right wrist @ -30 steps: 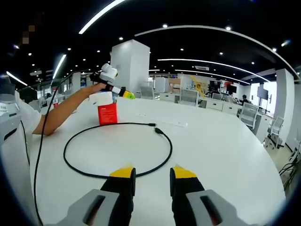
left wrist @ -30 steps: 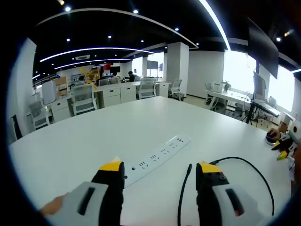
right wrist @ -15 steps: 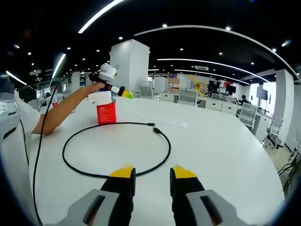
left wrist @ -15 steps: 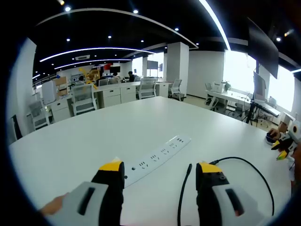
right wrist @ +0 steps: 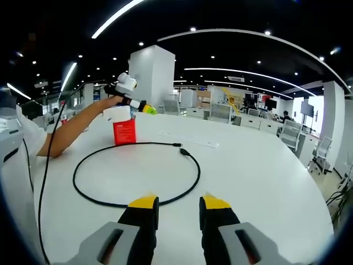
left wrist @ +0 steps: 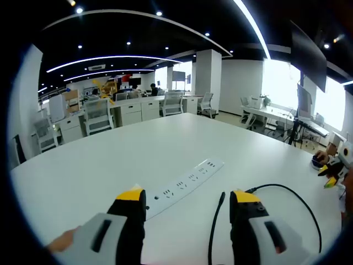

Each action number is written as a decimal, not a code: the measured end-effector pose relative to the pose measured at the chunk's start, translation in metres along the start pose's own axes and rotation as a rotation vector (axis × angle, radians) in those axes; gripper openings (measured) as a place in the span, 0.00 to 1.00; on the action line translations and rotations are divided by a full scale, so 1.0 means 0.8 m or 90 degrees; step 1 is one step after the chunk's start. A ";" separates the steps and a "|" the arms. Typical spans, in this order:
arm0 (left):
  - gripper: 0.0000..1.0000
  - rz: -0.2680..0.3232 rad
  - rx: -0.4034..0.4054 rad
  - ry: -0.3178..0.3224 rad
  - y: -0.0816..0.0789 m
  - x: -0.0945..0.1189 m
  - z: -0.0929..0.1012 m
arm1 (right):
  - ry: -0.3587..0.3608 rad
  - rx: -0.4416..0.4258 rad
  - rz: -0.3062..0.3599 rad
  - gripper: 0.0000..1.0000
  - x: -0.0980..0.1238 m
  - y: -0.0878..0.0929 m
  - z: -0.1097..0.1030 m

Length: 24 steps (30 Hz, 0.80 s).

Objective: Find the data cable on the table. Grasp the USB connector end of the cable and insert it into the USB port on the table

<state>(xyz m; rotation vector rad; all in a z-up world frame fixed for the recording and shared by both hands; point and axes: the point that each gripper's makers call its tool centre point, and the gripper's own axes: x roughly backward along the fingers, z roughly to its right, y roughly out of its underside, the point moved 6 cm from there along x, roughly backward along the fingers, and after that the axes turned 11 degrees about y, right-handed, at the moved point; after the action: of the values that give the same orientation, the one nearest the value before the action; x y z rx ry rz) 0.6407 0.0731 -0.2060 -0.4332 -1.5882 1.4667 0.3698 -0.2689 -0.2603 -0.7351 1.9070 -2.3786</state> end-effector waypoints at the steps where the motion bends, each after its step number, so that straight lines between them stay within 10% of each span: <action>1: 0.62 0.000 0.000 0.000 0.000 0.000 0.000 | 0.000 0.001 0.000 0.32 0.000 0.000 0.000; 24: 0.62 0.001 0.000 0.000 -0.001 0.000 -0.003 | 0.011 0.015 -0.020 0.32 0.009 -0.006 0.002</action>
<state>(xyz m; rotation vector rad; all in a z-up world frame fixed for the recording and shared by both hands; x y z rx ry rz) 0.6428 0.0741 -0.2054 -0.4334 -1.5885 1.4683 0.3653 -0.2715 -0.2527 -0.7517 1.8847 -2.4289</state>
